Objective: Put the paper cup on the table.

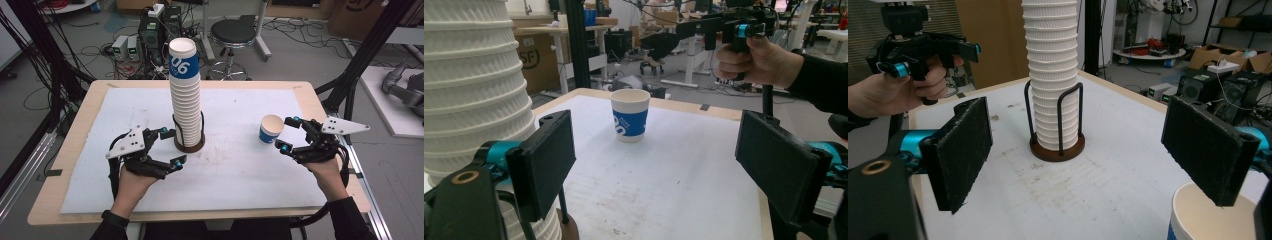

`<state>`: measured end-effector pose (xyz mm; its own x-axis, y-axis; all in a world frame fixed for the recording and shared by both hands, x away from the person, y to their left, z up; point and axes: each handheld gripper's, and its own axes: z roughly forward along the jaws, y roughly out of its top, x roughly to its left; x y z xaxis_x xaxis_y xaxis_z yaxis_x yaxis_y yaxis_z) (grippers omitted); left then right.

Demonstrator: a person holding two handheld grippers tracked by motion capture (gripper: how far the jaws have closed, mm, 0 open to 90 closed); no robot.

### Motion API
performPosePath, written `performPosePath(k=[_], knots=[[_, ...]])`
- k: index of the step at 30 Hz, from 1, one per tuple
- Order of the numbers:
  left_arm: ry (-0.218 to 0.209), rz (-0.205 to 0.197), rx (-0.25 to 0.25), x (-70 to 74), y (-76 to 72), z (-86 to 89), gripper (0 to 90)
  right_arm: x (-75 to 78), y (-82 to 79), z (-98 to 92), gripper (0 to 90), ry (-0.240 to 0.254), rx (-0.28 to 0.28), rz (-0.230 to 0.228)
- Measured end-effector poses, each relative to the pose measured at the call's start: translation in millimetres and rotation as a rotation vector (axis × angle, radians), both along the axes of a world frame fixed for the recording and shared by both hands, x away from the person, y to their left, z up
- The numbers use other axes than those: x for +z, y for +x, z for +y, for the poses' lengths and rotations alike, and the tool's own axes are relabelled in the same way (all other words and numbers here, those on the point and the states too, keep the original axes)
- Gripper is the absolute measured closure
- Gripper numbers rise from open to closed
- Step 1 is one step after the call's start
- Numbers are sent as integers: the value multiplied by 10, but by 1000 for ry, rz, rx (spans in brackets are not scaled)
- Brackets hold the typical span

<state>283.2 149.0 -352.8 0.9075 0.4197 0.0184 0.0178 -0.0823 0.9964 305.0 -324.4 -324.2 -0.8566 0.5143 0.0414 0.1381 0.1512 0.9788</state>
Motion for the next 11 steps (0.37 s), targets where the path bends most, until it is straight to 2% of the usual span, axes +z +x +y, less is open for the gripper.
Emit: performPosePath(k=[11], knots=[[-1, 2, 6, 2, 41, 4, 161, -15, 8, -38, 131, 3, -5, -2]])
